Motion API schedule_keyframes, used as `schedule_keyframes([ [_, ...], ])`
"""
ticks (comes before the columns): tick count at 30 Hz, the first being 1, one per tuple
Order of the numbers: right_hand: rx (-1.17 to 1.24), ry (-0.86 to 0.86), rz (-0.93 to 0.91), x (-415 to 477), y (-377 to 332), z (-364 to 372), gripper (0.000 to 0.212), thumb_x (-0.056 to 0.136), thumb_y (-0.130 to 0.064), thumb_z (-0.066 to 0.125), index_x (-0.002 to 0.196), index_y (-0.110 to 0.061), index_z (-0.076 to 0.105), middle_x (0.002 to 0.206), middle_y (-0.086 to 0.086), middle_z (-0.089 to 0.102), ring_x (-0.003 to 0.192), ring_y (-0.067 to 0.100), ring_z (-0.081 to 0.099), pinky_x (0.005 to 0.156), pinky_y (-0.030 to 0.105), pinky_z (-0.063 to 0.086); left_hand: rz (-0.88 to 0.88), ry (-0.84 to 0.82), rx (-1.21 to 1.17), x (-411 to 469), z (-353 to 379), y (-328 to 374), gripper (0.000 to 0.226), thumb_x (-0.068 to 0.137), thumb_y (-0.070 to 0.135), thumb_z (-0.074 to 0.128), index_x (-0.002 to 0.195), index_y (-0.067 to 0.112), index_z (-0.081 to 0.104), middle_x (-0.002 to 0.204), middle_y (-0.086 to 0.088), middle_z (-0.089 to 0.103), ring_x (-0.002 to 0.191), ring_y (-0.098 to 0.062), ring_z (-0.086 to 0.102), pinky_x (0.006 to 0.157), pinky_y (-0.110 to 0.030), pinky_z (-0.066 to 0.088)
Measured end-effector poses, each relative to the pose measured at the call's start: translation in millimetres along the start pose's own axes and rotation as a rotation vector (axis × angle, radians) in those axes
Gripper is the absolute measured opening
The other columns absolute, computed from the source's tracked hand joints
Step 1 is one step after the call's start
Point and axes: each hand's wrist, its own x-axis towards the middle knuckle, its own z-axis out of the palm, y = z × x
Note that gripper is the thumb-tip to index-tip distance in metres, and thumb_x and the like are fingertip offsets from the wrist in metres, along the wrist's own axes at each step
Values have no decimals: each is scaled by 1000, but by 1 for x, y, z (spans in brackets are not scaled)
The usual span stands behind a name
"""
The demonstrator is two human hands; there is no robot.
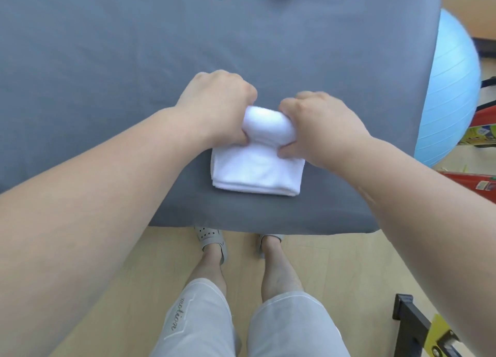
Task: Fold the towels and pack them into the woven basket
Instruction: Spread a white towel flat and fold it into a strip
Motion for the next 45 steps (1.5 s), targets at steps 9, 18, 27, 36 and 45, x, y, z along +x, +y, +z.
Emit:
schedule_keyframes([
  [9,-96,657,-49,-2,6,33,35,80,-9,65,114,-9,64,119,14,64,109,39,60,80,45,51,10,588,50,-10,25,-4,35,66,6,70,99,6,59,68,-6,53,60,-29,43,49,-33,30],
  [18,-110,421,-17,-58,-8,79,87,93,-48,60,159,-7,20,166,15,16,154,36,14,122,57,17,-97,276,-37,-77,68,37,92,87,55,54,157,8,17,166,-13,10,152,-36,13,115,-67,18],
  [27,-91,381,10,-57,-24,64,83,95,-63,39,154,-5,33,166,19,16,154,40,8,121,64,7,-144,149,1,-78,104,43,86,95,60,25,158,13,-10,165,-9,-17,152,-30,-16,118,-66,-3],
  [36,-159,347,53,8,-36,55,62,106,-47,20,161,-20,12,170,1,2,156,27,-2,123,57,-3,-51,322,-248,-87,99,24,69,94,29,35,158,8,17,167,-10,9,154,-24,5,118,-66,8],
  [45,-58,323,76,6,-33,65,66,102,-47,1,161,-18,0,169,0,-5,155,25,-12,123,54,-9,-137,380,-345,-21,45,30,65,103,44,19,159,13,9,168,-3,1,154,-21,-4,120,-59,-6],
])
